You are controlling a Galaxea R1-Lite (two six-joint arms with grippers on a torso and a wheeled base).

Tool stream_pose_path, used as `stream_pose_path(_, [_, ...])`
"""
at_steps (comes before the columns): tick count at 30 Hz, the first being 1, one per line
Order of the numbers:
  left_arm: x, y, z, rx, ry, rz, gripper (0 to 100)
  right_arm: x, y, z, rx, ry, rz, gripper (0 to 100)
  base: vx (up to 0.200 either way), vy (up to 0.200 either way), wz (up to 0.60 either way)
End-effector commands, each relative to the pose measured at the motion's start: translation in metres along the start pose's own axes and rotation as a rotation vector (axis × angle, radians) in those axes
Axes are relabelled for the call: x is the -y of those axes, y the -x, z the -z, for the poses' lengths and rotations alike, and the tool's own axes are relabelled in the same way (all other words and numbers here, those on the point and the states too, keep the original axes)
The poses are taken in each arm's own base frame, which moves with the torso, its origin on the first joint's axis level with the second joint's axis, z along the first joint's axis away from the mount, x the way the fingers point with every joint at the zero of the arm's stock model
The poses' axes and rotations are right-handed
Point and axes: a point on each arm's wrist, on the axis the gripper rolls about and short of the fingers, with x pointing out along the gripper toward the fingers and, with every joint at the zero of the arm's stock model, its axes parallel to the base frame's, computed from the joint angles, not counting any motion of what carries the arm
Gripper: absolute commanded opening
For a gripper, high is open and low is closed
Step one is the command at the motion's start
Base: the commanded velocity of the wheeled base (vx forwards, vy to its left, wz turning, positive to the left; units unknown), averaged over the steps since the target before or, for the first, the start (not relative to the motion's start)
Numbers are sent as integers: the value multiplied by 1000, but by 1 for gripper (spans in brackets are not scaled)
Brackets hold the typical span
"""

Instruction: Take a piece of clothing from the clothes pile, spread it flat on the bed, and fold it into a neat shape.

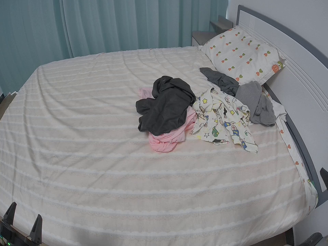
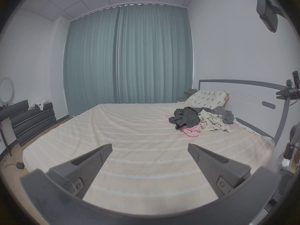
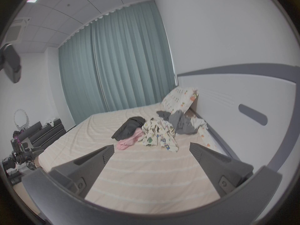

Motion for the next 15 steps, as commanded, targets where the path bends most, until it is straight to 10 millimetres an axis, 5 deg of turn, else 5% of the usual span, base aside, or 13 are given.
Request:
stream_pose_path(1, [0,0,4,-3,10,-1,100,35,-279,26,-389,-252,172,100,0,0,0])
stream_pose_path(8, [0,0,4,-3,12,-1,100,39,-325,32,-369,-243,204,100,0,0,0])
stream_pose_path(15, [0,0,4,-3,13,-3,100,48,-392,48,-335,-230,261,100,0,0,0])
